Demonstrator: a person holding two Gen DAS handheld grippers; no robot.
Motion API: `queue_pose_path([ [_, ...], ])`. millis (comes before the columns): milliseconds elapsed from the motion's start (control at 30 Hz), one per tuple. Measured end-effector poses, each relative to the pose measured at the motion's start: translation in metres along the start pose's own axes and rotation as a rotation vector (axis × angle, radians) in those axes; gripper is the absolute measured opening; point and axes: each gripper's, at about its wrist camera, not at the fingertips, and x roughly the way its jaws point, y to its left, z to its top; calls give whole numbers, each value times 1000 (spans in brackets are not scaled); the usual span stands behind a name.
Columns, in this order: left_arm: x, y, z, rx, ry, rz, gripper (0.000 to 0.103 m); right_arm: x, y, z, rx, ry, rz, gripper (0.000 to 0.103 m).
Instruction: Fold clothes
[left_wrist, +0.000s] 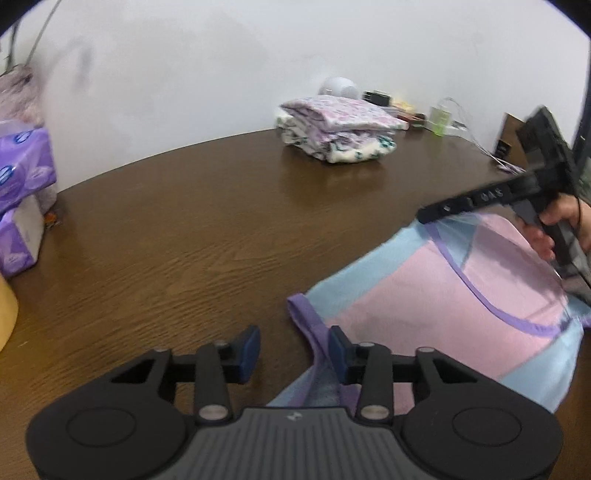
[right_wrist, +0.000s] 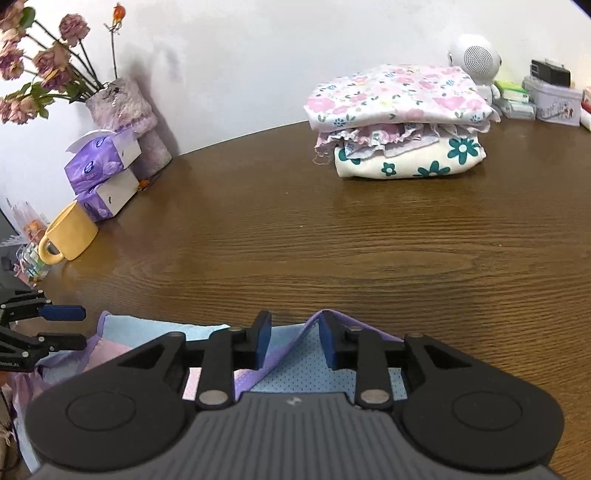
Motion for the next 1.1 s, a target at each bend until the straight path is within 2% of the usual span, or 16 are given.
queue_pose_path([
  [100, 2, -3, -4, 27, 19, 25, 29, -1, 0, -2, -8, -4, 0, 29],
  [367, 5, -7, -7, 38, 21, 19, 8, -5, 1, -8, -29, -22, 0, 32],
  [400, 6, -8, -6, 40, 17, 33, 4, -5, 2, -8, -37, -24, -5, 32],
  [500, 11, -11, -4, 34, 5, 75, 2, -4, 5, -9, -60, -30, -16, 32],
  [800, 18, -2, 3, 4, -19, 130, 1, -4, 8, -11, -62, -47, -42, 29],
  [867, 17, 2, 7, -4, -29, 103, 2, -3, 9, -11, -70, -51, -56, 22],
  [1000, 12, 7, 18, 19, -64, 2, 12, -3, 8, -10, -59, -52, -58, 22],
  [1100, 22, 4, 22, 56, -39, 14, 12, -3, 5, -9, -46, -49, -48, 22],
])
